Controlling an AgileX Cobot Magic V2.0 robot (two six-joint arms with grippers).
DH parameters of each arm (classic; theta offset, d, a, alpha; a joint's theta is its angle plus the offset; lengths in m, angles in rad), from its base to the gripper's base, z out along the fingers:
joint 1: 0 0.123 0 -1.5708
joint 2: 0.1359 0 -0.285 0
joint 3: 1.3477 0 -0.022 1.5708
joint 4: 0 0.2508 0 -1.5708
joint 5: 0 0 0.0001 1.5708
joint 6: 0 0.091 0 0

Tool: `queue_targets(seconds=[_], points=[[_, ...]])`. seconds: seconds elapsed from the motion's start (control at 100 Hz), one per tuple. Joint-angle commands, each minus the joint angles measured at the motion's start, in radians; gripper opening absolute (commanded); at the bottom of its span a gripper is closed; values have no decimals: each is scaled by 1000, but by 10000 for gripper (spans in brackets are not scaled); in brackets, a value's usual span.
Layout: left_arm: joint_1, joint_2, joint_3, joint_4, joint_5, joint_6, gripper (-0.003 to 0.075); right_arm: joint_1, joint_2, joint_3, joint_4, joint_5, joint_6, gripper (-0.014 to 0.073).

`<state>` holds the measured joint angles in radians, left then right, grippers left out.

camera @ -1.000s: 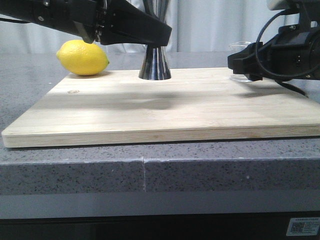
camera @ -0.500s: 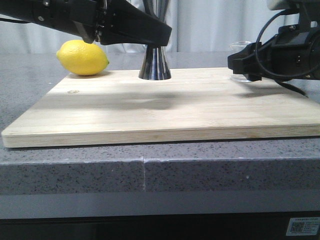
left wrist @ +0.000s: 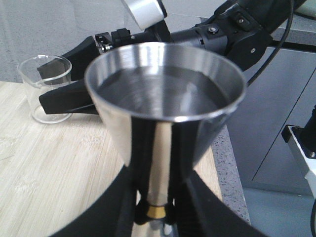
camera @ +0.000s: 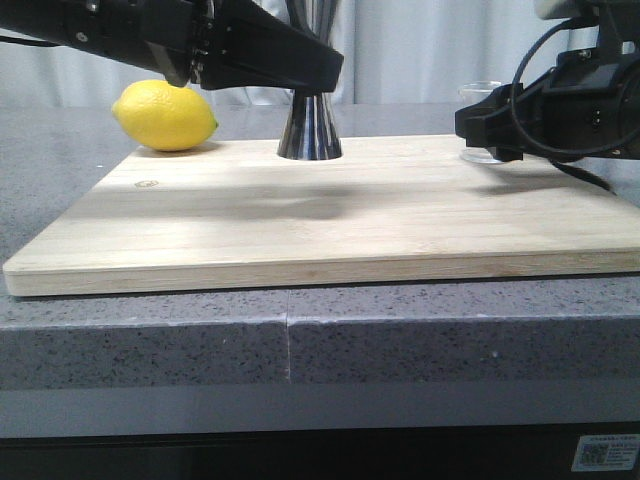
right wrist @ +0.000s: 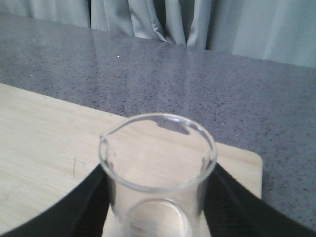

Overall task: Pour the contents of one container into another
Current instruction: 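Lower the empty glass beaker onto the board's far corner with the right gripper, then open the right gripper, release the beaker and raise the right arm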

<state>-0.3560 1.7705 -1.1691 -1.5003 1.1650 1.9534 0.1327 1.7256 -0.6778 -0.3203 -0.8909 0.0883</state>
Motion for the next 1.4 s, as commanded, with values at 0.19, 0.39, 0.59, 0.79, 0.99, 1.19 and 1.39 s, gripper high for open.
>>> queue_targets(seconds=[0.19, 0.39, 0.59, 0.79, 0.99, 1.19, 1.39], points=[[-12, -54, -28, -76, 105, -8, 62, -6, -32, -22, 4, -88, -11, 444], [-12, -54, -28, -76, 105, -8, 62, -6, -32, -22, 4, -87, -11, 451], [-12, -54, -28, -76, 105, -8, 62, -6, -38, -22, 4, -71, -11, 451], [-12, -54, -28, -73, 105, -8, 62, -6, -70, -20, 4, -15, -9, 451], [-12, -54, -28, -73, 105, -8, 62, -6, -127, -20, 4, 71, -9, 451], [-12, -54, -28, -73, 103, -8, 62, -6, -204, -20, 2, 193, 38, 451], [-12, -54, -28, -73, 103, -8, 62, 9, -246, -20, -5, 307, 62, 451]])
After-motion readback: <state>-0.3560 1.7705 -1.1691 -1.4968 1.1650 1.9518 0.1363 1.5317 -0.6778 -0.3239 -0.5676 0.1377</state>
